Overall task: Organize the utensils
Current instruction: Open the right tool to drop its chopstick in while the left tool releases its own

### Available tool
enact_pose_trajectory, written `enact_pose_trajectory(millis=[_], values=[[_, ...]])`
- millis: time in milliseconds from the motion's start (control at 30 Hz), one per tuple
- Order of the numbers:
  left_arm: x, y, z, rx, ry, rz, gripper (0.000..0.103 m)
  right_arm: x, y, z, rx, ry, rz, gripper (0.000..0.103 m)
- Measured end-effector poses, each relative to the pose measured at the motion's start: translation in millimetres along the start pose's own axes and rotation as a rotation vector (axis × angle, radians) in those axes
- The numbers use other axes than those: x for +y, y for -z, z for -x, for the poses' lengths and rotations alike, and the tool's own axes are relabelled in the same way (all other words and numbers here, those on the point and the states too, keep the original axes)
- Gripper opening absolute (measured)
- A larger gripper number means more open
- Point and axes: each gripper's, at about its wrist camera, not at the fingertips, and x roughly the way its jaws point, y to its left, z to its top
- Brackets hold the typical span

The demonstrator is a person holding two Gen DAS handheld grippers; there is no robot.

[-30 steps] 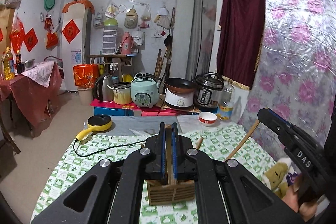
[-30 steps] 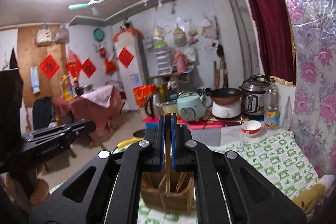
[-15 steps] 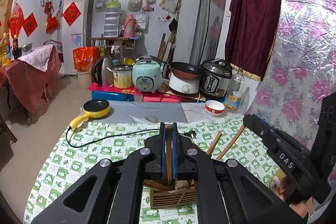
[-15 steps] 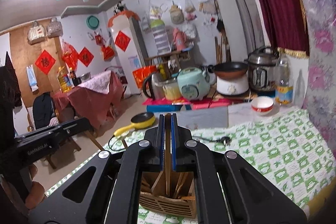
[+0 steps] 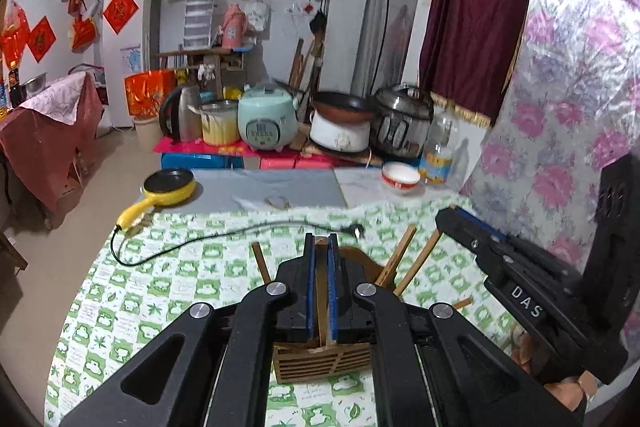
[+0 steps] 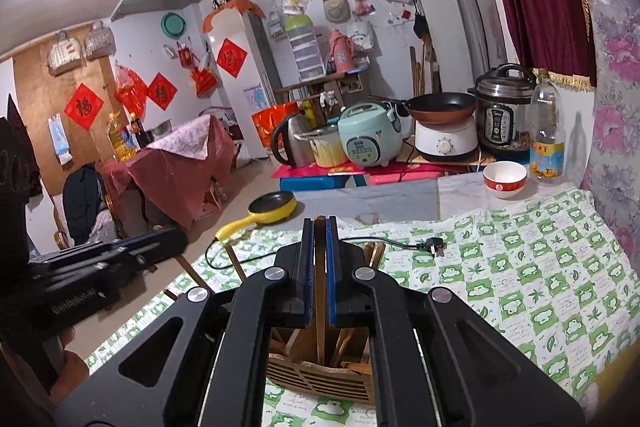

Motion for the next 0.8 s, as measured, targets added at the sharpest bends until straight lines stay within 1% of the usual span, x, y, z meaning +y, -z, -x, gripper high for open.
enact_pose_trajectory(millis=[33, 67, 100, 133, 167, 200, 300, 367, 500, 567, 700, 800], values=[[0.7, 1.0, -4.5, 0.017, -0.004, 0.008, 0.009, 1.0, 1.2, -3.0, 0.019, 0.009, 0.009, 0.012], [2.8, 1.4, -7.1, 0.025, -0.004, 0.021, 0.030, 0.3, 2.2, -4.1, 0.025, 0.018, 0.012, 0.015], [5.6, 1.7, -7.6, 0.023, -0.002, 0.039, 0.048, 0.0, 2.6, -4.3, 0.026, 0.027, 0.013, 0.022], [8.5, 1.9, -5.5, 0.007, -0.004, 0.057, 0.069, -0.1, 2.7, -2.9, 0.021, 0.030, 0.014, 0.027], [11.2, 1.6, -0.4, -0.023, -0.024, 0.069, 0.071, 0.5, 2.4, -0.2, 0.012, 0.031, 0.015, 0.036], [12.2, 0.9, 2.2, -0.031, -0.037, 0.065, 0.071, 0.6, 2.0, 3.3, 0.000, 0.036, 0.017, 0.039], [15.9, -1.0, 17.1, -0.077, -0.046, 0.064, 0.073, 2.2, 0.3, 13.9, -0.030, 0.042, 0.024, 0.044], [18.6, -2.7, 24.7, -0.101, -0.056, 0.081, 0.086, 3.8, 0.0, 19.6, -0.044, 0.048, 0.028, 0.049], [23.4, -4.6, 35.8, -0.135, -0.095, 0.092, 0.090, 8.4, -1.1, 28.9, -0.067, 0.059, 0.038, 0.058], [24.5, -5.5, 39.0, -0.144, -0.106, 0.096, 0.096, 11.2, -0.4, 32.0, -0.075, 0.064, 0.044, 0.061], [25.4, -5.2, 42.9, -0.161, -0.161, 0.095, 0.097, 14.7, 0.9, 34.6, -0.081, 0.085, 0.058, 0.069], [23.3, -4.1, 45.5, -0.162, -0.190, 0.082, 0.097, 16.3, 2.4, 39.5, -0.085, 0.105, 0.064, 0.071]])
